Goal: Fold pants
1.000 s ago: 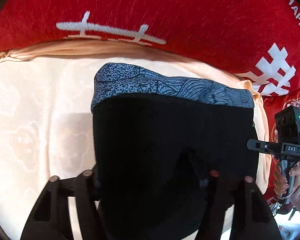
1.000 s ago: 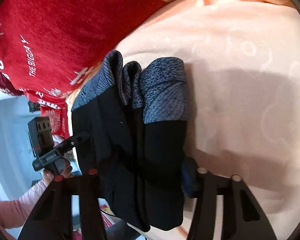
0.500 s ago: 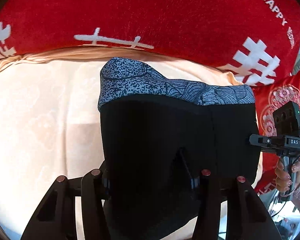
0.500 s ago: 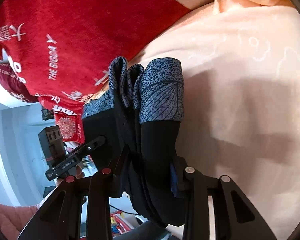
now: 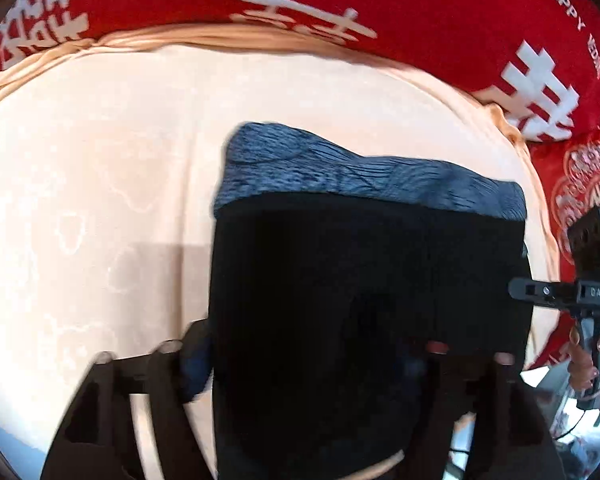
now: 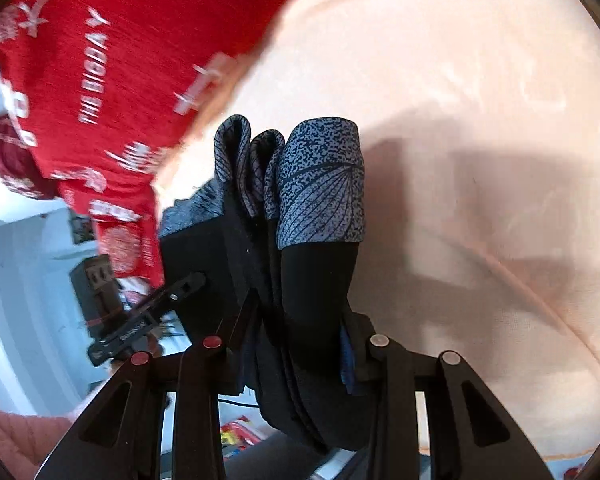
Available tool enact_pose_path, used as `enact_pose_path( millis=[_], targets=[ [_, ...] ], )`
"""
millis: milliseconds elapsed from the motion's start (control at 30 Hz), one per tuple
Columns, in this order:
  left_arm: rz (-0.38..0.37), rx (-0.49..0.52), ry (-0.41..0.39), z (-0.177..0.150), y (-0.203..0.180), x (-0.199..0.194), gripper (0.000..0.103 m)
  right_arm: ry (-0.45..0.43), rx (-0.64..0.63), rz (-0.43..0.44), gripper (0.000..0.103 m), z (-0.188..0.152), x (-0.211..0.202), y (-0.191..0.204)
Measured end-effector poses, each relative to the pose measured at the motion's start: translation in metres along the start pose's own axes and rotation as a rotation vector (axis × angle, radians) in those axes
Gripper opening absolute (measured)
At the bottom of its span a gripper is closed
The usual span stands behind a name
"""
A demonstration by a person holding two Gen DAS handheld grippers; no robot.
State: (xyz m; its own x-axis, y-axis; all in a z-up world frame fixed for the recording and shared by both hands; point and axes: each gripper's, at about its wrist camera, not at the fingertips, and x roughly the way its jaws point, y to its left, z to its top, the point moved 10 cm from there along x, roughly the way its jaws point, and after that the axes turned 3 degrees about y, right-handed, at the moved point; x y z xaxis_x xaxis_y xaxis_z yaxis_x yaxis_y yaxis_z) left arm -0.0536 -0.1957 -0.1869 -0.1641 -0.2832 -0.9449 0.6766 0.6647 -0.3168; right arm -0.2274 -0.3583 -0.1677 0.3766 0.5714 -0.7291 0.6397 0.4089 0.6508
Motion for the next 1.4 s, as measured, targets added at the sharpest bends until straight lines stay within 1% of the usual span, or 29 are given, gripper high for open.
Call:
enact_pose_path(
  millis=[33, 67, 100, 133, 200, 300, 400, 533, 600, 667, 767, 833, 867, 900, 967, 1033, 1133, 1200, 1300, 1400],
  targets=[
    [0.008, 0.003, -0.006, 0.001, 0.003, 0.001, 0.086, -0.011, -0.015, -0.043, 0.044, 0.001, 0.005, -0.008],
    [0.02, 0.007, -0.013, 0.001, 0.005, 0.002, 0.093, -0.016, -0.016, -0.049, 0.051, 0.001, 0.005, -0.013],
    [0.033, 0.01, -0.017, 0.001, 0.007, 0.003, 0.099, -0.023, 0.002, -0.049, 0.055, 0.001, 0.007, -0.017],
    [0.039, 0.013, -0.021, 0.002, 0.009, 0.004, 0.099, -0.028, 0.013, -0.051, 0.058, 0.002, 0.008, -0.019],
    [0.042, 0.011, -0.022, 0.001, 0.01, 0.002, 0.099, -0.042, 0.017, -0.088, 0.072, 0.001, 0.007, -0.026],
    [0.082, 0.011, -0.033, -0.001, 0.017, -0.006, 0.099, -0.066, 0.029, -0.144, 0.079, -0.005, 0.004, -0.027],
    [0.136, 0.008, -0.037, -0.004, 0.024, -0.015, 0.099, -0.099, 0.039, -0.232, 0.081, -0.012, -0.005, -0.029],
    [0.224, 0.041, -0.049, -0.013, 0.029, -0.035, 0.099, -0.133, 0.033, -0.327, 0.082, -0.02, -0.02, -0.031],
    [0.249, 0.048, -0.046, -0.018, 0.03, -0.042, 0.099, -0.154, 0.027, -0.379, 0.087, -0.024, -0.026, -0.029],
    [0.264, 0.051, -0.036, -0.025, 0.027, -0.048, 0.099, -0.174, 0.02, -0.426, 0.087, -0.031, -0.032, -0.026],
    [0.275, 0.055, -0.028, -0.039, 0.024, -0.06, 0.099, -0.194, 0.022, -0.455, 0.087, -0.04, -0.035, -0.018],
    [0.277, 0.06, -0.018, -0.046, 0.019, -0.066, 0.1, -0.203, 0.024, -0.458, 0.087, -0.048, -0.037, -0.01],
    [0.276, 0.07, -0.011, -0.05, 0.016, -0.069, 0.102, -0.205, 0.024, -0.462, 0.088, -0.053, -0.038, -0.005],
    [0.279, 0.084, -0.007, -0.054, 0.013, -0.073, 0.102, -0.207, 0.024, -0.467, 0.096, -0.055, -0.037, -0.002],
    [0.289, 0.098, -0.007, -0.057, 0.007, -0.079, 0.102, -0.24, 0.017, -0.473, 0.103, -0.06, -0.042, 0.009],
    [0.292, 0.105, -0.004, -0.059, 0.003, -0.084, 0.102, -0.275, 0.012, -0.482, 0.103, -0.065, -0.047, 0.02],
    [0.296, 0.105, 0.004, -0.065, 0.0, -0.095, 0.102, -0.299, -0.001, -0.494, 0.103, -0.074, -0.053, 0.035],
    [0.314, 0.107, 0.008, -0.067, -0.001, -0.101, 0.102, -0.317, -0.009, -0.532, 0.103, -0.077, -0.056, 0.041],
    [0.354, 0.131, -0.01, -0.071, -0.003, -0.112, 0.102, -0.335, -0.012, -0.591, 0.103, -0.082, -0.062, 0.05],
    [0.362, 0.137, -0.03, -0.073, -0.005, -0.125, 0.102, -0.346, -0.004, -0.631, 0.103, -0.087, -0.067, 0.059]
  ],
)
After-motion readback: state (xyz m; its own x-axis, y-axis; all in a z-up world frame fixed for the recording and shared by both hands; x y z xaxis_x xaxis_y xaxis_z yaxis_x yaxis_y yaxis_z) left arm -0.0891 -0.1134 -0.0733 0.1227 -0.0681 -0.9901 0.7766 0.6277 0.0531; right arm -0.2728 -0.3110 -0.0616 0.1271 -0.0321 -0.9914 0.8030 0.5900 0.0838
